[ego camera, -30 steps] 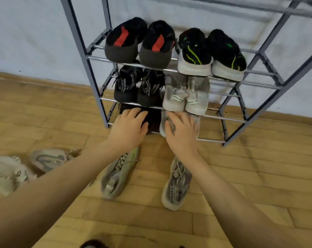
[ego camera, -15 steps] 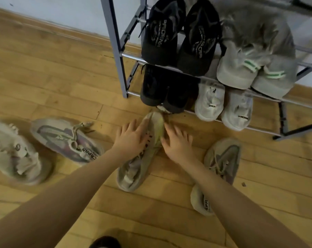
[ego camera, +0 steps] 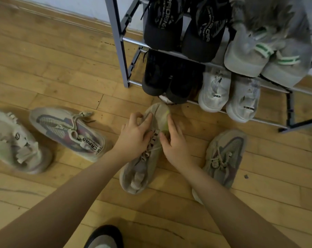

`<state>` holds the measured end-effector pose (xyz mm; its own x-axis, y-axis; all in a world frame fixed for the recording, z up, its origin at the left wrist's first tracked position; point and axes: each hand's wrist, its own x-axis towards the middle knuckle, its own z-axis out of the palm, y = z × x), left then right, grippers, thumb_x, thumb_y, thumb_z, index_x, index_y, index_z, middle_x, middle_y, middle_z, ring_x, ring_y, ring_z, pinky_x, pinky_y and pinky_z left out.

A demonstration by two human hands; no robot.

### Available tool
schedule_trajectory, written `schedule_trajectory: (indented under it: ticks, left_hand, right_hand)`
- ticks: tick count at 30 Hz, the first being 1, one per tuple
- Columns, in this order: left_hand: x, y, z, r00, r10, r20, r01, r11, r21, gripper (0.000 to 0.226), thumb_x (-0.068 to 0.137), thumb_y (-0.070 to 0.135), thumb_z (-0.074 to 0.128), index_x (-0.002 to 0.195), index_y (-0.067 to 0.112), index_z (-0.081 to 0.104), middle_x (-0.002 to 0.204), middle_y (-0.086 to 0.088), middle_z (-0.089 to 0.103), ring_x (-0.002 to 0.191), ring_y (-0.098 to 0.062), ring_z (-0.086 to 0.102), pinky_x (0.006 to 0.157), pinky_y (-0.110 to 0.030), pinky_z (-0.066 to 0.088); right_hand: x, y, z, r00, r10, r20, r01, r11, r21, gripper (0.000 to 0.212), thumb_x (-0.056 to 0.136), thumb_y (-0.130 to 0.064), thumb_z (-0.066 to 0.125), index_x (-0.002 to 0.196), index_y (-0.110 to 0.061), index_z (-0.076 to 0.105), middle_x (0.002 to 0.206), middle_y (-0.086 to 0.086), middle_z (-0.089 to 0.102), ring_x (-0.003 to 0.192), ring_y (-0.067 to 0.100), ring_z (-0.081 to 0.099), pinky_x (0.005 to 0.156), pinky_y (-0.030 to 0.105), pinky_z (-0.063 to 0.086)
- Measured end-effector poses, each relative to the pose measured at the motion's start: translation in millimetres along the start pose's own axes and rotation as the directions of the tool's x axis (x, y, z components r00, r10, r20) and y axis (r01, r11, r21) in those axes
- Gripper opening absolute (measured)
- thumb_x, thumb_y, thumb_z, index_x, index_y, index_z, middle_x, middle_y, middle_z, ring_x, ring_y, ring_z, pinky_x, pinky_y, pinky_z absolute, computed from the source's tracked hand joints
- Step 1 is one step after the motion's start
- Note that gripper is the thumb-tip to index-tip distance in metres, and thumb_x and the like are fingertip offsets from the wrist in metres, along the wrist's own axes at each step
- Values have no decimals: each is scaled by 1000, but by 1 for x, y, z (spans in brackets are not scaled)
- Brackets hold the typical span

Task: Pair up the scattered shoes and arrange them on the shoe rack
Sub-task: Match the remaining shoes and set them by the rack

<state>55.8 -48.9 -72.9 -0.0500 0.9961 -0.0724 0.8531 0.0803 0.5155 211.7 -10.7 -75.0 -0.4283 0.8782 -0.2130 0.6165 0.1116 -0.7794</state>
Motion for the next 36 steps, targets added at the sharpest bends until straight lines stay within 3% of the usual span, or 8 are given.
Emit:
schedule_trajectory:
  ticks: [3, 9, 12, 15, 19, 25, 32, 36]
  left_hand:
    - [-10, 15, 7, 1000, 3, -31, -5, 998, -65, 65, 87, 44, 31, 139, 6, 37, 123, -24, 40, 74, -38, 57, 73, -51, 51]
    - [-20, 51, 40, 999, -40, 1, 40, 994, -104, 64, 90, 43, 37, 144, 10, 26, 130, -20, 35, 94, -37, 56, 79, -50, 51]
    - [-16, 61, 53, 997, -51, 55, 48, 997, 57, 56, 95, 40, 37, 145, 18, 24, 138, -17, 34, 110, -40, 47, 90, -49, 43]
    - [-14, 60, 55, 996, -49, 70, 34, 978, 204, 50, 96, 43, 32, 141, 21, 36, 137, -14, 43, 112, -41, 44, 88, -49, 39]
    - [-18, 55, 41, 998, -46, 54, 35, 983, 182, 46, 92, 35, 39, 135, 18, 44, 134, -12, 48, 114, -40, 46, 87, -50, 39]
    - [-34, 33, -6, 978, -140, -155, 160, 978, 132, 44, 91, 28, 53, 133, 15, 47, 134, -12, 49, 120, -38, 43, 91, -50, 36]
    - [-72, -22, -71, 864, -353, -360, 406, 910, 83, 41, 94, 27, 47, 134, 16, 46, 136, -11, 46, 125, -35, 36, 99, -52, 27]
    - [-92, -60, -90, 778, -491, -392, 540, 841, 17, 41, 96, 31, 41, 136, 19, 43, 139, -9, 43, 128, -34, 33, 102, -49, 25]
  right_hand:
    - [-11, 1, -14, 997, -62, -46, 57, 993, -100, 57, 99, -33, 39, 149, -27, 12, 154, -2, 20, 134, 18, 32, 104, 32, 34]
    - [-30, 16, -46, 997, -44, -56, 10, 860, -510, 55, 99, -38, 32, 149, -26, 13, 150, -1, 27, 128, 21, 38, 97, 43, 30]
    - [-31, 34, -51, 997, 75, -9, -65, 791, -608, 55, 99, -43, 28, 149, -25, 15, 151, -1, 26, 124, 28, 42, 101, 46, 26]
    - [-33, 44, -52, 994, 99, 52, -35, 716, -698, 51, 99, -43, 26, 147, -26, 22, 152, -2, 26, 122, 35, 42, 104, 48, 22]
    - [-36, 38, -48, 999, 49, 21, -21, 730, -684, 47, 99, -39, 30, 145, -29, 28, 151, -3, 28, 125, 33, 35, 102, 46, 22]
    - [-20, -8, -27, 994, -102, 31, 100, 803, -588, 43, 99, -34, 32, 141, -27, 39, 147, -2, 38, 124, 31, 38, 97, 43, 24]
    - [6, -89, 30, 947, -292, 136, 318, 778, -542, 40, 99, -35, 33, 137, -29, 42, 141, -9, 43, 121, 23, 42, 95, 40, 28]
    - [18, -127, 72, 911, -346, 224, 412, 791, -453, 38, 99, -33, 35, 135, -27, 45, 140, -8, 45, 119, 24, 44, 95, 43, 28]
